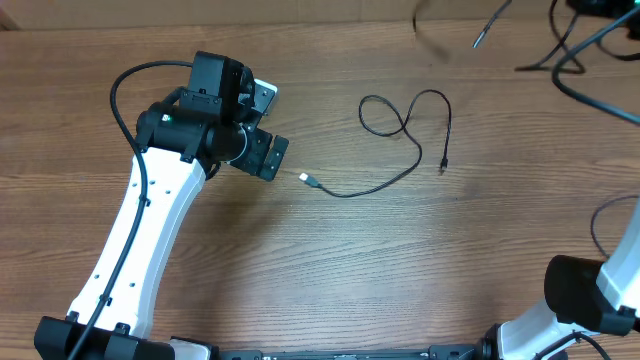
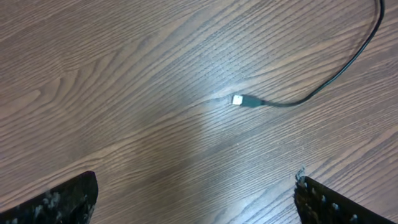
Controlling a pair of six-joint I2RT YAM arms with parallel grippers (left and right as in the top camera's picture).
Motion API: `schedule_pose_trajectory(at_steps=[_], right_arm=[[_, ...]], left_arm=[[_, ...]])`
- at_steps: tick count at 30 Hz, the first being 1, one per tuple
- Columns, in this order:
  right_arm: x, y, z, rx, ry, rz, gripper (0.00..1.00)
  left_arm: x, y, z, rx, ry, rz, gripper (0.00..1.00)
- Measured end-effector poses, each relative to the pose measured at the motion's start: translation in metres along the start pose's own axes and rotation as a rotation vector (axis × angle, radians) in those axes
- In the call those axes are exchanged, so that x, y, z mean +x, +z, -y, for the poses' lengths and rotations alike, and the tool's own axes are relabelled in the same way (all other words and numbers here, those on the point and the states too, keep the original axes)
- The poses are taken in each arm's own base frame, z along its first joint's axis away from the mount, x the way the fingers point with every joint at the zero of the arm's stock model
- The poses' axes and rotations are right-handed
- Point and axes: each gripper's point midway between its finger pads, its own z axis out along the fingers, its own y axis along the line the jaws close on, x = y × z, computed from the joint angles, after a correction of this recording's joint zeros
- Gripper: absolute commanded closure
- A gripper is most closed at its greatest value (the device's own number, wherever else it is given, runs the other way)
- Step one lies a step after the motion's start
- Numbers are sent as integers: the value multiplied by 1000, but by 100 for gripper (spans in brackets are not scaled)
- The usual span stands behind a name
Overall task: Untangle cables
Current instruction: 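Pull the right gripper up and right, drawing the cable off the table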
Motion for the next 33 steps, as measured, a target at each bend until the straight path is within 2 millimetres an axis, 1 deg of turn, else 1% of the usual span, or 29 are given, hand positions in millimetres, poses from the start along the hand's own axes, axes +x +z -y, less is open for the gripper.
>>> schedule_pose_trajectory(at_steps=[3, 6, 8, 11, 19, 28, 32, 33], right_arm=[[-16, -16, -8, -10, -5, 63, 96], [-27, -25, -12, -15, -10, 104, 96], [-30, -28, -11, -3, -12, 119, 96], [-32, -28, -3, 47, -5, 129, 96], [-38, -35, 33, 255, 11, 169, 96], [-42, -49, 73, 493, 27, 208, 96], [-32, -47, 105, 586, 52, 169, 96], [-27, -47, 119, 620, 65, 152, 96]], left_arm=[[0, 0, 0, 0, 0, 0, 1], [0, 0, 0, 0, 0, 0, 0], [0, 0, 0, 0, 0, 0, 0], [0, 0, 0, 0, 0, 0, 0], [0, 0, 0, 0, 0, 0, 0], [0, 0, 0, 0, 0, 0, 0], [0, 0, 0, 0, 0, 0, 0], [0, 0, 0, 0, 0, 0, 0]])
